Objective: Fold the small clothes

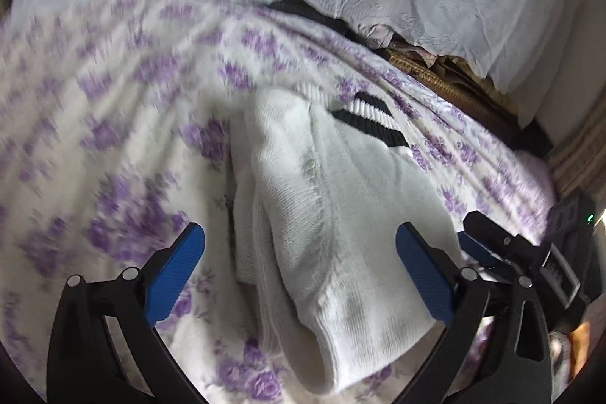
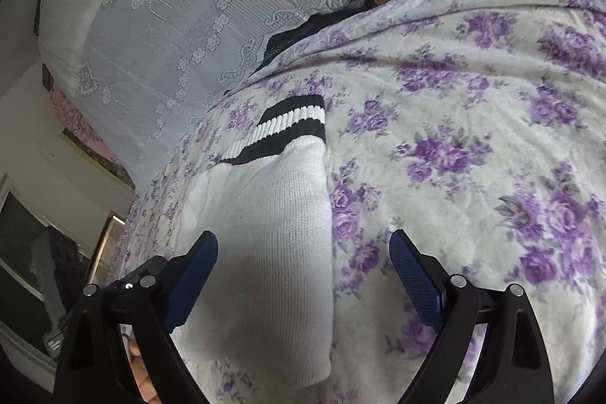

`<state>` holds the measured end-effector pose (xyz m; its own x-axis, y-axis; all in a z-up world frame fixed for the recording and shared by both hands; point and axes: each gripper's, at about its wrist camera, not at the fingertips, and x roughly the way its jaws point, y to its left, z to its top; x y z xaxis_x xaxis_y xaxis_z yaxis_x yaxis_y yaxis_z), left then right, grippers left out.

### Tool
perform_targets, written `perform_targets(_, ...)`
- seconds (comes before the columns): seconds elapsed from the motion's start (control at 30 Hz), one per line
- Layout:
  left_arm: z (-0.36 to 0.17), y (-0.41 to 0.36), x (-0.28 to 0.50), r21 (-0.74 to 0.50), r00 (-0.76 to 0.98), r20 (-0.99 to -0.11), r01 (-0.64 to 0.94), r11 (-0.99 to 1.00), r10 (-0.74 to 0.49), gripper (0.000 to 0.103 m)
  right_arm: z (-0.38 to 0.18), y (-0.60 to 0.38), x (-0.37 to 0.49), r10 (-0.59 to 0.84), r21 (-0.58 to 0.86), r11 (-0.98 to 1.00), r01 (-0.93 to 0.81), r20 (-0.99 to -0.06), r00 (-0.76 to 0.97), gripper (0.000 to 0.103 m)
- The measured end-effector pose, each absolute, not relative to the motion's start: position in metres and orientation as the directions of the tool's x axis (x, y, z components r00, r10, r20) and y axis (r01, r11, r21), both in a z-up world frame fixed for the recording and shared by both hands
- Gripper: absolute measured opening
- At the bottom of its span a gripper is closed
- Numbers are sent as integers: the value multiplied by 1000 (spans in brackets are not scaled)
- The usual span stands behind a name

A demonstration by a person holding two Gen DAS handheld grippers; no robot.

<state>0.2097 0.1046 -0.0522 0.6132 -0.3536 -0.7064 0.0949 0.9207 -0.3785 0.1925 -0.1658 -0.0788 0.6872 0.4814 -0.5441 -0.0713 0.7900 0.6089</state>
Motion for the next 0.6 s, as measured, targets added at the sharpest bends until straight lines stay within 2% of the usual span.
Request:
perform_targets(0.1, -67, 108, 221, -458, 564, -704, 106, 883, -433, 98, -85, -160, 202, 503, 619, 782, -80, -549, 667, 92)
perform_targets(0.27, -74, 99, 232, -486, 534, -694, 146, 861, -483, 98, -88, -148, 214, 505, 584, 802, -120, -558, 659, 92)
perform_targets(0.6, -87, 93, 250, -461, 498, -725, 161, 873, -475, 98, -93, -139, 242, 521, 575, 804, -153, -556, 648, 91)
